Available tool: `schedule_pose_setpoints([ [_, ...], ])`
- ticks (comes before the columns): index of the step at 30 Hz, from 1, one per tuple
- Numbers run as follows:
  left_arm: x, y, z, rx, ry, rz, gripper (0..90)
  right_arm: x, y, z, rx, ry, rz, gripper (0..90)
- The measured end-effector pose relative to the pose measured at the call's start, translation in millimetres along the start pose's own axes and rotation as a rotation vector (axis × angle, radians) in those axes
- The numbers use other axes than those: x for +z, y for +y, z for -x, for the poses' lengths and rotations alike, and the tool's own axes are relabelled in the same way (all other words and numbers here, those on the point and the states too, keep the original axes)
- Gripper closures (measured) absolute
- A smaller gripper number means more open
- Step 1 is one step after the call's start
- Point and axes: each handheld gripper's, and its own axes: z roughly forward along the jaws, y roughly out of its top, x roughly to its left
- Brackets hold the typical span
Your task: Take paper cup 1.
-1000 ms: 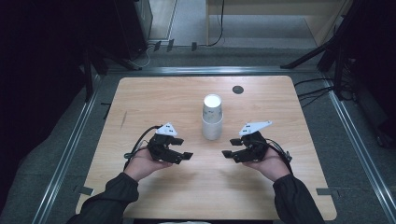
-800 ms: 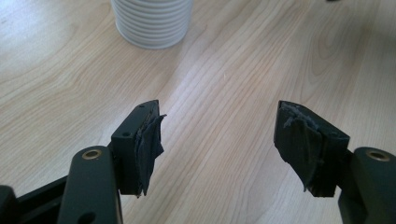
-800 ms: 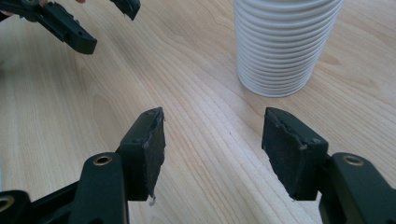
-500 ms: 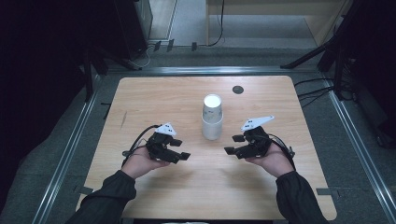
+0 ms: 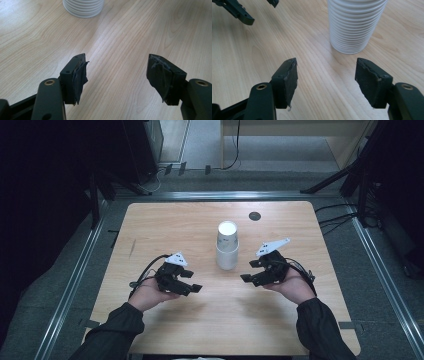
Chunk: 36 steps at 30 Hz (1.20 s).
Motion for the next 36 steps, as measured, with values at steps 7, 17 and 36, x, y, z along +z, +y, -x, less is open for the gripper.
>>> schedule_pose_setpoints([
  [7,-1.4,-0.5,-1.6,-0.004,0.002,0.008,32.6,-10.0,15.2,10.9,-0.023,0.004,-0.017,34.2],
  [17,-0.6,-0.8,-0.1,0.01,0.0,-0.006,32.6,-26.6,53.7,23.9,-0.078,0.014,-0.086,32.5],
  [36,0.2,-1.8,1.1,0.011,-0.036,-0.016,32.1,-11.9,121.6,38.5,-0.155,0.027,-0.286,24.0],
])
